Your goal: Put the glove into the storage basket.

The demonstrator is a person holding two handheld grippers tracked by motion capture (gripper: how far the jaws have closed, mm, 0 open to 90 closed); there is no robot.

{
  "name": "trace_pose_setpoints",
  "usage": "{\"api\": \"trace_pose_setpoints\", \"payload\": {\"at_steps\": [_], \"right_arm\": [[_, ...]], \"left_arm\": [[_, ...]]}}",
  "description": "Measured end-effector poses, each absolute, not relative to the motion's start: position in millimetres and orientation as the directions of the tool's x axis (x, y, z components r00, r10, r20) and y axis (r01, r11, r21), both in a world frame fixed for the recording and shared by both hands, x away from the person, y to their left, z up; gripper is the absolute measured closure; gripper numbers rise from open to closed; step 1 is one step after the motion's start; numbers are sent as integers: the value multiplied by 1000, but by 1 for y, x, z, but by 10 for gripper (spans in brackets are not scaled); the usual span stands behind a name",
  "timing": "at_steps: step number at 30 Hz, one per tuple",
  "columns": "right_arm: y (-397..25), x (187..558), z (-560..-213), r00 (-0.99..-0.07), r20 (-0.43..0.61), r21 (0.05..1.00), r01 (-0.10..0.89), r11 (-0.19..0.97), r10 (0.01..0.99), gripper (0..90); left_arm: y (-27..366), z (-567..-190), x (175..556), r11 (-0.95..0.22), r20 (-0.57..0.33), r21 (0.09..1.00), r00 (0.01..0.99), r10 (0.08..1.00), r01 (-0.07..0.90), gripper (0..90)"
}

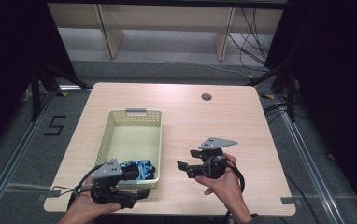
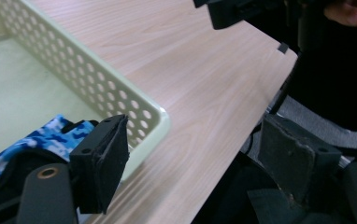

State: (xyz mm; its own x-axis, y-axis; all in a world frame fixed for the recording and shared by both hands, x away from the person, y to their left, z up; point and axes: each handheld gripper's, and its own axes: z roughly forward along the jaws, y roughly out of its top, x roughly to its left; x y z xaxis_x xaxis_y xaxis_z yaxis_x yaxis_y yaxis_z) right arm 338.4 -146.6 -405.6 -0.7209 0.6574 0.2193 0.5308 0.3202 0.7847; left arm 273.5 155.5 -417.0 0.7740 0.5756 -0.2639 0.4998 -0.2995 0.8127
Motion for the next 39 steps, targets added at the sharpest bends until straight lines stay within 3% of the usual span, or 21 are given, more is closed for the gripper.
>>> {"api": "trace_pose_setpoints", "payload": {"at_steps": [23,32,33,36,39], "right_arm": [[-175,311,-431,-693,278,799,551,240,665,254],[-185,305,-442,-683,282,799,556,230,674,233],[-185,305,-443,-690,273,805,546,234,670,232],[-185,300,-445,-682,295,794,564,226,669,220],[-186,295,-447,-683,291,799,558,222,669,217]], "left_arm": [[134,-459,244,-373,-257,804,837,484,463,232],[138,-470,244,-401,-240,794,841,485,458,214],[137,-471,242,-372,-283,785,821,496,495,213],[141,-475,243,-400,-245,787,833,496,470,212],[142,-480,241,-360,-277,789,812,513,497,211]]}}
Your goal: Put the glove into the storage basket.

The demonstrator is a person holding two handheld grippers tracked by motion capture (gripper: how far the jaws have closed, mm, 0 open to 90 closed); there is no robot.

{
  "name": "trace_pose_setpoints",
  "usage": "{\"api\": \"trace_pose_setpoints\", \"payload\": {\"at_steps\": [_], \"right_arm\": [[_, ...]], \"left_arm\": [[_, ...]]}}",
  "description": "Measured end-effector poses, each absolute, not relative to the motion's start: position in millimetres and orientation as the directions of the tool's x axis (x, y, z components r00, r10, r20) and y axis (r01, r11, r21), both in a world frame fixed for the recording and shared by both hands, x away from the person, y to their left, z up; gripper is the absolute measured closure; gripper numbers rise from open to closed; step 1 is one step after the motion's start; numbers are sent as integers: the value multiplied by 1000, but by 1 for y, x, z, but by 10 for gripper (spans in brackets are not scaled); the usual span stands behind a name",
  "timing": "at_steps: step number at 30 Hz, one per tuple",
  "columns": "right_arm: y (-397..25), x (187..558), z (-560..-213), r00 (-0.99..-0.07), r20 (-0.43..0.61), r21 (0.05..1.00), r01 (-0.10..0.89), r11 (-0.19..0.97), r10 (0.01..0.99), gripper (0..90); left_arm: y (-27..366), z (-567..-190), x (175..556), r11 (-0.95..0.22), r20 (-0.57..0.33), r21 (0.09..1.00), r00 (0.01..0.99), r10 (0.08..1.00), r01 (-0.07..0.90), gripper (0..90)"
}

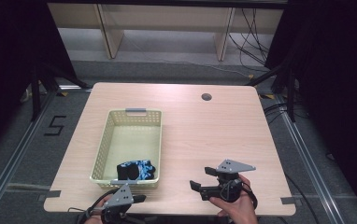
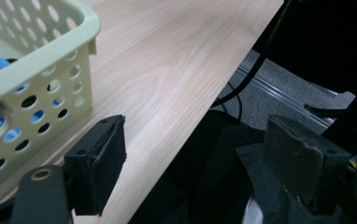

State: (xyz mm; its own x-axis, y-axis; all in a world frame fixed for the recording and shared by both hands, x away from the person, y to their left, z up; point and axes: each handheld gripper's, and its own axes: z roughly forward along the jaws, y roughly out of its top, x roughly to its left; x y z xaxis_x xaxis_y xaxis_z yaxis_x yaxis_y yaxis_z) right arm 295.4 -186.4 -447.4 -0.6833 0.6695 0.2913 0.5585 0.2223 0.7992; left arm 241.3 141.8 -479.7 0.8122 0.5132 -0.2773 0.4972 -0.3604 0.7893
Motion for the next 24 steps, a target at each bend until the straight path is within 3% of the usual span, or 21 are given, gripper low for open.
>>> {"api": "trace_pose_setpoints", "payload": {"at_steps": [8,12,16,17,21,22,24], "right_arm": [[-192,287,-454,-697,264,804,541,248,667,208],[-193,285,-458,-702,271,807,539,242,659,207],[-194,282,-459,-701,268,806,539,245,661,208],[-194,281,-459,-688,269,795,554,248,674,208],[-196,276,-462,-693,278,800,550,238,666,206],[-197,278,-464,-716,238,817,513,263,656,205],[-197,273,-464,-688,280,789,562,248,670,204]], "left_arm": [[150,-484,241,-386,-253,784,818,517,486,210],[155,-487,242,-434,-170,789,834,525,434,208],[157,-491,240,-409,-204,786,819,537,464,208],[160,-491,242,-448,-150,787,836,528,424,207],[162,-492,241,-437,-175,780,827,534,448,203],[163,-493,241,-427,-164,793,826,539,436,202],[166,-494,241,-422,-168,790,819,549,445,201]]}}
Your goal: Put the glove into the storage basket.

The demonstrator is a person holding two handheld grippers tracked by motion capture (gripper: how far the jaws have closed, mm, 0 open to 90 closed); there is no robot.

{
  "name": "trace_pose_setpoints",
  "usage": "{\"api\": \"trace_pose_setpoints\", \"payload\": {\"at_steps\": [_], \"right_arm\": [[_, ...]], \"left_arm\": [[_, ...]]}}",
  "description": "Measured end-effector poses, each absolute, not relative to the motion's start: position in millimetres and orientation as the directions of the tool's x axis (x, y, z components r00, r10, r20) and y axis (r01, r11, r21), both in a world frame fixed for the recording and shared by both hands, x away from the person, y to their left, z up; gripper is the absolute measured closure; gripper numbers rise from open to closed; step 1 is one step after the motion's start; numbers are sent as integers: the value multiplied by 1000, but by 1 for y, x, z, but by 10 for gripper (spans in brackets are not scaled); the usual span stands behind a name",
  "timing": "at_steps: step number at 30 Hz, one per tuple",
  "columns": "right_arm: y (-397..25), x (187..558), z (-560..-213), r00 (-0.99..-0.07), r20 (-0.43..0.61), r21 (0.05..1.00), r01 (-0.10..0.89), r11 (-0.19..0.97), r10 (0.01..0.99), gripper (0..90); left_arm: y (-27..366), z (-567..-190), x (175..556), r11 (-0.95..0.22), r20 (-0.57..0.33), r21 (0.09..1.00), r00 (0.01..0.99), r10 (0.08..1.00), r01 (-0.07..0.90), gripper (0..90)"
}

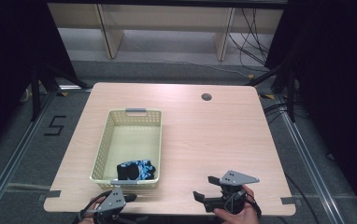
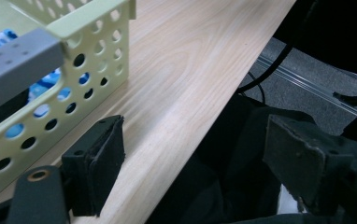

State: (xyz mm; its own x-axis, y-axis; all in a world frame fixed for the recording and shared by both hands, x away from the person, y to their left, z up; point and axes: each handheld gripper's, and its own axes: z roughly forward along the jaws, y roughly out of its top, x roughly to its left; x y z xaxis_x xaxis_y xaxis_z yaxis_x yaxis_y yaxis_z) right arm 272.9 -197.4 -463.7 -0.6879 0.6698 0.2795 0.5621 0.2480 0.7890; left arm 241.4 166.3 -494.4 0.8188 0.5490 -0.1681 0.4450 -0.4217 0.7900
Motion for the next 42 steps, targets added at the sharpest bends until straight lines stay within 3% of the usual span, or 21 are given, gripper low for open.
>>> {"api": "trace_pose_setpoints", "payload": {"at_steps": [16,18,25,26,27,30,31,35,38,42], "right_arm": [[-206,260,-475,-691,243,789,549,275,681,192],[-207,258,-477,-694,235,790,544,282,681,189],[-207,247,-483,-661,239,742,597,306,711,170],[-208,249,-485,-685,212,760,564,324,697,169],[-207,246,-486,-668,221,746,585,319,711,168],[-208,243,-487,-681,203,746,573,340,703,167],[-209,243,-488,-690,186,753,557,349,699,167],[-208,240,-489,-698,167,746,551,373,697,164],[-207,241,-491,-716,144,747,531,400,683,164],[-206,241,-491,-718,139,750,526,401,682,164]], "left_arm": [[177,-499,239,-427,-127,799,814,567,423,199],[177,-499,236,-403,-184,791,808,560,460,198],[179,-503,234,-421,-122,800,803,584,427,188],[179,-502,233,-414,-152,797,809,568,440,187],[180,-502,233,-435,-121,800,822,556,412,184],[180,-501,231,-436,-139,789,817,559,433,176],[180,-502,233,-454,-100,794,824,558,404,173],[179,-501,231,-428,-129,800,818,561,420,158],[181,-500,232,-465,-100,790,832,545,400,158],[179,-501,230,-437,-139,791,821,554,429,158]]}}
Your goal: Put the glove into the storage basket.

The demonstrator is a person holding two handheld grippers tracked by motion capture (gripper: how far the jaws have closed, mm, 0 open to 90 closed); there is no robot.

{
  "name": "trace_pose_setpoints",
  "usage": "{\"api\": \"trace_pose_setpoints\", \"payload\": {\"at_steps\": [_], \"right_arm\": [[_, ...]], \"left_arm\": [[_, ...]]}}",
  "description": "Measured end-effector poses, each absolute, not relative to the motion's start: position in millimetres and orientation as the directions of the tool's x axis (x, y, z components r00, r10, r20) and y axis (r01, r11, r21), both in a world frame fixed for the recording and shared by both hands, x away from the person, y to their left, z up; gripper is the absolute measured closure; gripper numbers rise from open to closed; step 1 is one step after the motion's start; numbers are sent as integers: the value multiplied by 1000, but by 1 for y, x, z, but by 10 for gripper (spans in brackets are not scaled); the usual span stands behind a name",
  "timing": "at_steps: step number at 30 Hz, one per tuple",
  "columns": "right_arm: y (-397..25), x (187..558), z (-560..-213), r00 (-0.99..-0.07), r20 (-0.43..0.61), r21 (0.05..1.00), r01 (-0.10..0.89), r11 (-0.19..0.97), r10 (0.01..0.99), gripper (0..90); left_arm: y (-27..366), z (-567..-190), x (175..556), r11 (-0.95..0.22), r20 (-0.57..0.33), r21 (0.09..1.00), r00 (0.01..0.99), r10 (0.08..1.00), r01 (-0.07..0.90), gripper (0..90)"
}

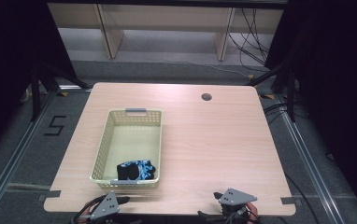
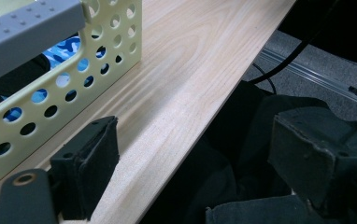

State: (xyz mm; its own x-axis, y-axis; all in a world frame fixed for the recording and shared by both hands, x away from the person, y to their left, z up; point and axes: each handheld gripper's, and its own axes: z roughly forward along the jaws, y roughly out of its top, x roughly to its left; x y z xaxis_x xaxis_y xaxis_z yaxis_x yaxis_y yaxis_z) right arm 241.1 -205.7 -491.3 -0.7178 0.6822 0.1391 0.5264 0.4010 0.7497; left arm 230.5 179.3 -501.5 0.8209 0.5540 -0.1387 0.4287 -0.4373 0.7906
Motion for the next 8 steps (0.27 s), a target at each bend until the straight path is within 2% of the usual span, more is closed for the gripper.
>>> {"api": "trace_pose_setpoints", "payload": {"at_steps": [5,6,8], "right_arm": [[-205,242,-492,-723,144,748,526,404,676,164],[-205,242,-492,-724,146,748,527,404,674,164],[-206,242,-492,-731,148,741,528,415,666,164]], "left_arm": [[179,-501,231,-442,-120,799,829,547,408,158],[181,-500,232,-473,-94,787,835,542,396,158],[179,-502,230,-451,-116,784,815,568,426,158]]}}
